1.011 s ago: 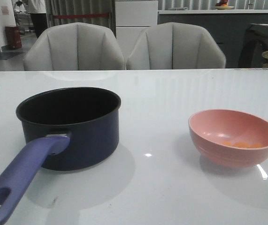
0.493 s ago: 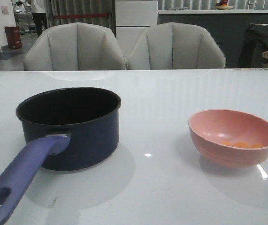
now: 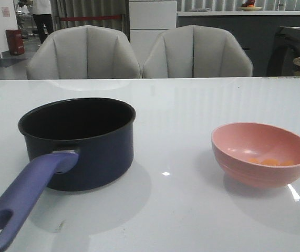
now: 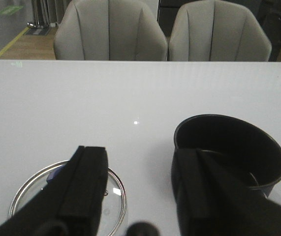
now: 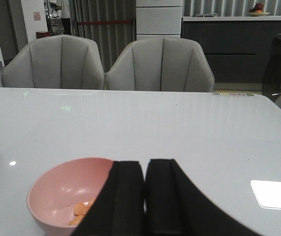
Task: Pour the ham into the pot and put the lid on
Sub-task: 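Set the glass lid on the table beside the saucepan, left gripper, then grasp the rim of the pink bowl with the right gripper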
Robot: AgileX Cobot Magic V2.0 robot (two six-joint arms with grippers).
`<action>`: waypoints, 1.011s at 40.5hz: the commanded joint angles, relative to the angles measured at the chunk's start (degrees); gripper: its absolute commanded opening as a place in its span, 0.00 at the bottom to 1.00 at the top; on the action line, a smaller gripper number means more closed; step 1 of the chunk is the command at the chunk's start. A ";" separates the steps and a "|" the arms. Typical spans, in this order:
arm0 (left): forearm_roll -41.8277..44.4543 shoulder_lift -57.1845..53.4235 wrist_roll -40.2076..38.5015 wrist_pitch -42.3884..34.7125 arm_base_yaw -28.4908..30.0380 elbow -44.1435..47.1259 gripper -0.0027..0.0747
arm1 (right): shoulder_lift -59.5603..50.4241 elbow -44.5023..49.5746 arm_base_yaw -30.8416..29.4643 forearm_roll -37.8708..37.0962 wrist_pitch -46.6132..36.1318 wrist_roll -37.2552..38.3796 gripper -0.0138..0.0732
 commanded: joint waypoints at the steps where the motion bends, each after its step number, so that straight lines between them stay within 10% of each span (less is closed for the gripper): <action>1: -0.44 -0.81 -0.25 -5.55 -0.40 -1.27 0.49 | -1.07 0.59 -0.20 -0.48 -4.76 0.01 0.34; 13: 0.05 -1.05 -0.25 -7.06 -0.92 -1.27 0.49 | -1.03 -0.06 -0.20 -0.57 -10.78 -0.19 0.34; 41: 1.73 -1.05 -0.25 -10.00 -0.92 0.15 0.49 | 32.77 -24.30 -0.20 0.35 13.54 -0.06 0.34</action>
